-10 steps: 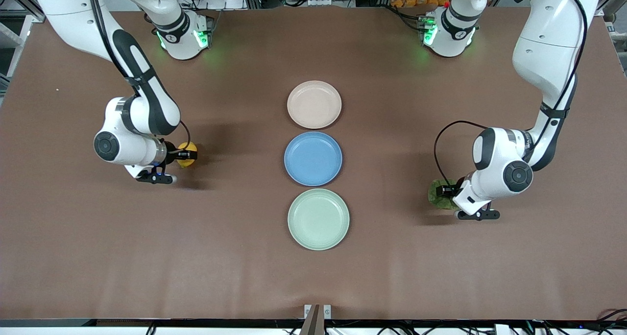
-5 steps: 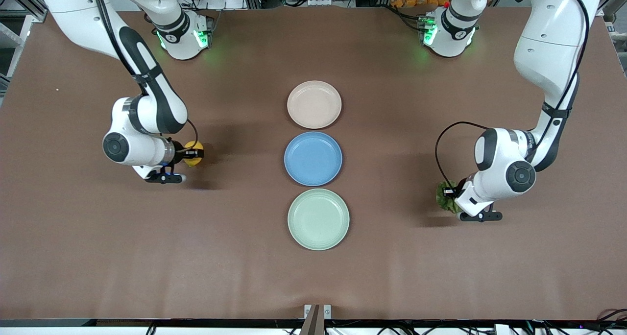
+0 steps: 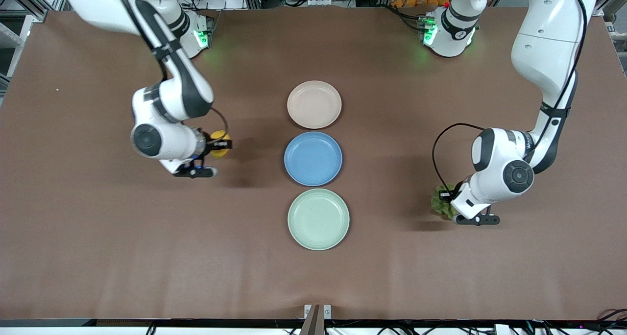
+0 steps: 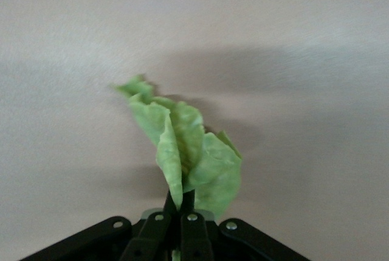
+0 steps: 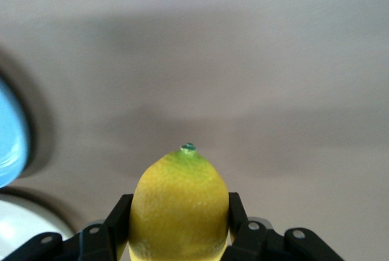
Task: Place lemon and lettuce in plates
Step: 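Carry the lemon to the beige plate while the left gripper carries the lettuce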
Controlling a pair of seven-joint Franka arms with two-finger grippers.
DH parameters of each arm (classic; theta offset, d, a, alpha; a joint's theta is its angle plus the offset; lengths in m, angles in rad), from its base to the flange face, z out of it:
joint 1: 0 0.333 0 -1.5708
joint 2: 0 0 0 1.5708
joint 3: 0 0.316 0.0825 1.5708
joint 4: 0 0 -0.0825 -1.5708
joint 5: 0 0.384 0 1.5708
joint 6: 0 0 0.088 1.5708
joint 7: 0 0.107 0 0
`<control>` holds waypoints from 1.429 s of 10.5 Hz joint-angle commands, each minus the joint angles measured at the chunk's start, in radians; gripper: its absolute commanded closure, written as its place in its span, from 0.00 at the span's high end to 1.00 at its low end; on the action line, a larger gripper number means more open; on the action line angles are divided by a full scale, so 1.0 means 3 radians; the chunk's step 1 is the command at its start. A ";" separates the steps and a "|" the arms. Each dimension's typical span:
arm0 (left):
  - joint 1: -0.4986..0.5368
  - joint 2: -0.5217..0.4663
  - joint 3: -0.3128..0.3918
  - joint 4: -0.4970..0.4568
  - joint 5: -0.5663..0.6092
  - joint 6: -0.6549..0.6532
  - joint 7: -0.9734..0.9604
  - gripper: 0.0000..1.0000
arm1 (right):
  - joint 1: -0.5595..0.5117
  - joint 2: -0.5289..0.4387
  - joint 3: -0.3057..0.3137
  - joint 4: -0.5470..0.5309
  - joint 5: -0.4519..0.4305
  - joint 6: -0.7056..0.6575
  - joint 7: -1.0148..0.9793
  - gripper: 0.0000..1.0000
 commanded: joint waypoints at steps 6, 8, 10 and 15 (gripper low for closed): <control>-0.0624 -0.0136 0.0025 0.0594 -0.0058 -0.0394 -0.0259 0.00 | 0.0459 0.0082 0.0667 0.0069 0.0075 0.0242 0.1319 0.00; -0.0752 -0.0054 0.0014 0.0788 -0.0134 -0.0308 -0.0433 0.00 | 0.0576 0.0184 0.0729 0.0069 0.0075 0.0441 0.1453 0.00; -0.0813 0.0012 0.0014 0.0820 -0.0496 -0.0073 -0.0475 0.00 | 0.0750 0.0353 0.0764 0.0079 0.0070 0.0753 0.1703 0.00; -0.1038 0.0247 0.0009 0.0957 -0.1075 0.0535 -0.0765 0.00 | 0.0929 0.0588 0.0852 0.0120 0.0070 0.0943 0.1796 0.00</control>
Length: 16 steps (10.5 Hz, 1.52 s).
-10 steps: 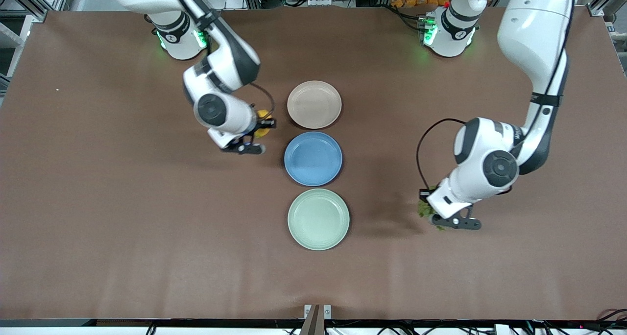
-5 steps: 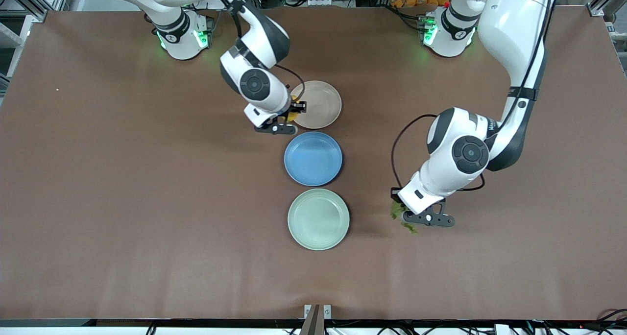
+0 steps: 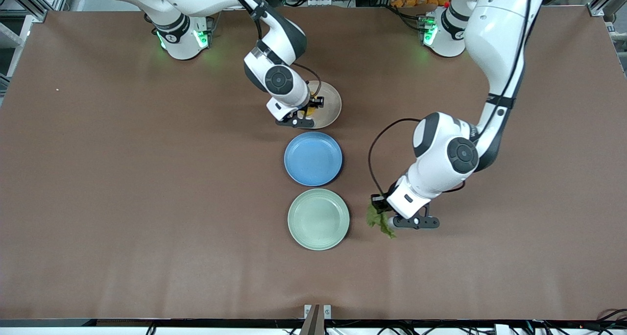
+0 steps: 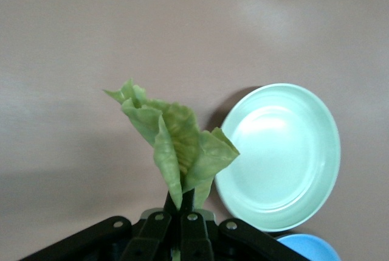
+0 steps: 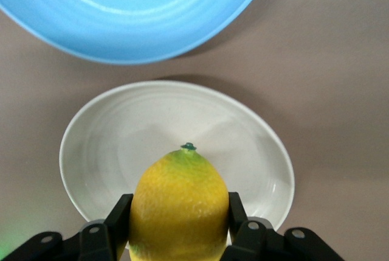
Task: Place lemon and lettuce in plates
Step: 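Carry the lemon to the beige plate while the left gripper carries the lettuce, then release the lemon onto the beige plate while the left gripper lowers the lettuce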
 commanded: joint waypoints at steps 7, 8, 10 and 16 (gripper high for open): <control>-0.0548 0.0674 -0.0038 0.0390 -0.0275 0.1255 -0.1011 0.00 | -0.0022 0.0062 0.0025 0.0187 0.0033 -0.0126 0.0102 1.00; -0.0599 0.0705 -0.0033 0.0386 -0.0275 0.1322 -0.1189 0.00 | -0.0047 0.0042 0.0025 0.0279 0.0028 -0.0284 0.0097 1.00; -0.0630 0.0711 -0.0018 0.0350 -0.0250 0.1327 -0.1400 0.00 | -0.0129 0.0001 0.0010 0.0483 -0.0023 -0.0662 0.0000 1.00; -0.0717 0.0680 -0.0003 -0.0115 -0.0250 0.1302 -0.1629 0.18 | -0.0498 -0.0469 -0.0704 0.0913 -0.0014 -0.2099 -0.1150 1.00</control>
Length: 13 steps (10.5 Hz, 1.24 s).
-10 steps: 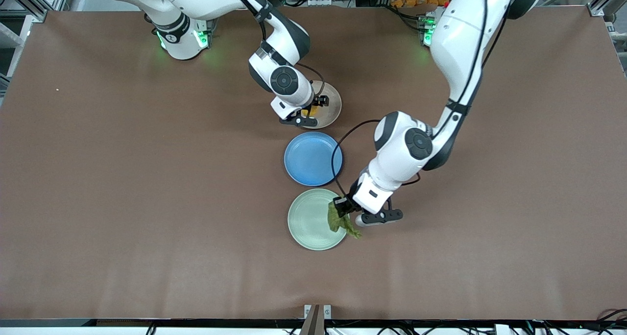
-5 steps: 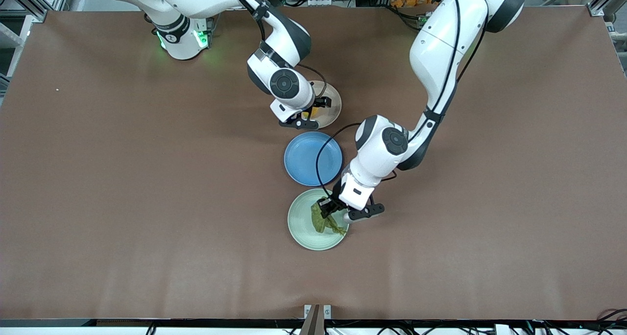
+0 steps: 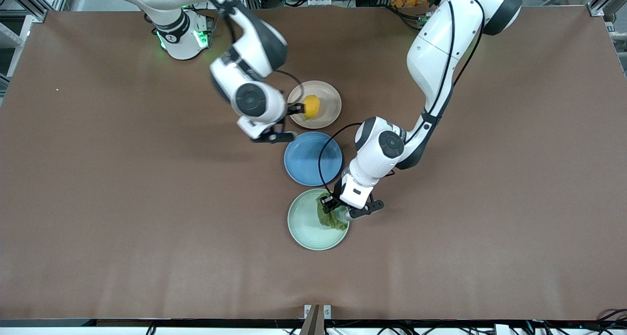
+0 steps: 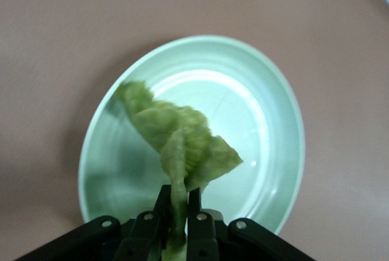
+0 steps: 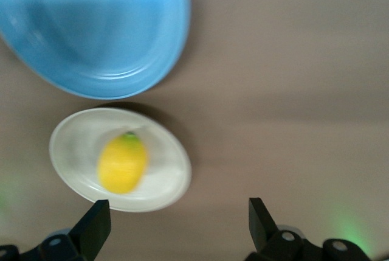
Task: Place lemon and lettuce in plates
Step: 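Release the lemon onto the beige plate while the left gripper lowers the lettuce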
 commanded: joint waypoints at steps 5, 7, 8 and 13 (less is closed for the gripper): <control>-0.0088 -0.0086 0.0034 -0.0160 -0.0057 -0.0054 -0.0257 1.00 | -0.0471 -0.0477 -0.0791 0.0413 0.0014 -0.0617 -0.0757 1.00; -0.0078 -0.0101 0.0044 -0.0125 -0.0052 -0.0054 -0.0252 1.00 | -0.0640 -0.0691 -0.0801 0.0413 -0.0017 -0.0617 -0.0762 1.00; -0.0078 -0.0157 0.0055 -0.0124 -0.0047 -0.0064 -0.0252 1.00 | -0.0696 -0.0789 -0.0801 0.0413 -0.0068 -0.0617 -0.0757 1.00; -0.0021 -0.0601 0.0244 -0.0043 0.0254 -0.0876 -0.0242 1.00 | -0.0855 -0.1214 -0.0770 0.0393 -0.0656 -0.0602 -0.1552 1.00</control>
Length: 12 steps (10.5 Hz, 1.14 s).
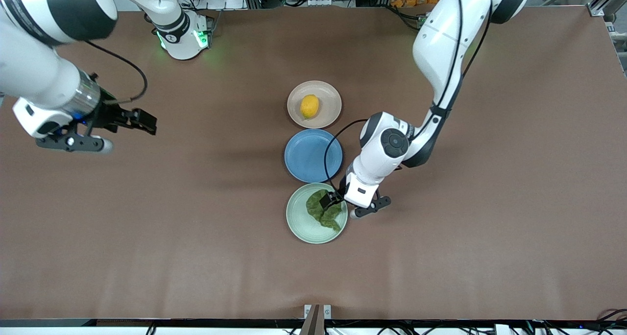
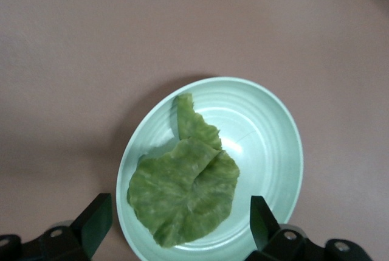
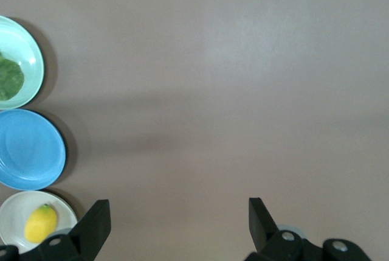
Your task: Place lemon and lettuce in plates
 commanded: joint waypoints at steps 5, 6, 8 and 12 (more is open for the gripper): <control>0.0164 -0.0996 0.0268 -0.0075 0.0692 -0.1250 0.0010 1.00 | -0.0299 -0.0206 0.0024 -0.0081 -0.0228 0.0111 -0.0619 1.00; 0.0266 -0.1169 0.0268 -0.0075 0.0708 -0.1495 0.0081 1.00 | -0.0319 -0.0226 0.0019 -0.0097 -0.0233 0.0136 -0.0619 1.00; 0.0455 -0.1461 0.0268 -0.0065 0.0708 -0.2001 0.0474 1.00 | -0.0345 -0.0227 -0.0002 -0.0112 -0.0228 0.0197 -0.0619 1.00; 0.0910 -0.1840 0.0273 -0.0065 0.0723 -0.2657 0.1368 1.00 | -0.0315 -0.0257 -0.0094 -0.0112 -0.0177 0.0244 -0.0609 1.00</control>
